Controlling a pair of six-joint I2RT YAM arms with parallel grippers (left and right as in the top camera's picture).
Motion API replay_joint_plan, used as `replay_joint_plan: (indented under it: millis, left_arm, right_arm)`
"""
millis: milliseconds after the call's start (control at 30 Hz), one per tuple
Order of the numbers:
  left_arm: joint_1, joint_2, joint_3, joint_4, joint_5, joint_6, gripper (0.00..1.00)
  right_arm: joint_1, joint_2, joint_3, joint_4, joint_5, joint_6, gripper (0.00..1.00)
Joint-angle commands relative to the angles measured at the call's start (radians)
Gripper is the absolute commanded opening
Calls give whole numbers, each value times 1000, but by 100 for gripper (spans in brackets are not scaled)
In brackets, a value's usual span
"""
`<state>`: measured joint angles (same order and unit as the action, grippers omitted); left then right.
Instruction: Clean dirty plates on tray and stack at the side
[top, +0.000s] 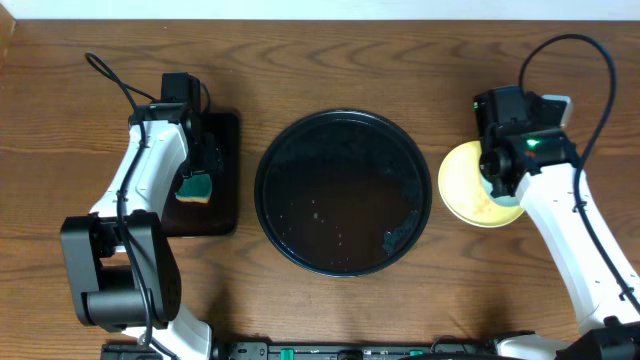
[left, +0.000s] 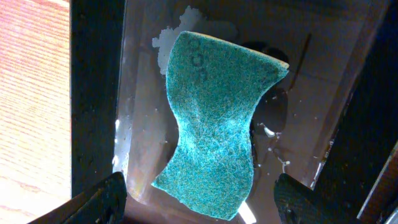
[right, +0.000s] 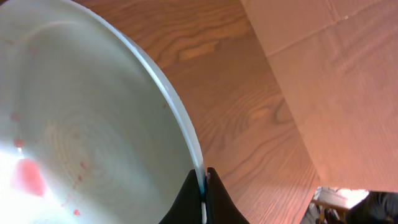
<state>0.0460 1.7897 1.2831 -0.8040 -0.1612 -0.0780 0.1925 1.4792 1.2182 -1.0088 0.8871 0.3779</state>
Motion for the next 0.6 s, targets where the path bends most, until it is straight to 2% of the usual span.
replay_joint_plan:
  millis: [0, 267, 433, 567]
  left_arm:
    - [4, 8, -9, -1, -12, -1, 76]
    - [4, 8, -9, -2, -12, -1, 77]
    - [4, 8, -9, -1, -12, -1, 77]
    - [4, 8, -9, -2, -12, -1, 77]
  right_arm:
    - [27, -4, 10, -5, 27, 3, 1]
    - [-22, -89, 11, -2, -198, 3, 1]
    - [-166, -163, 11, -1, -484, 3, 1]
    - [-299, -156, 2, 0, -703, -19, 1]
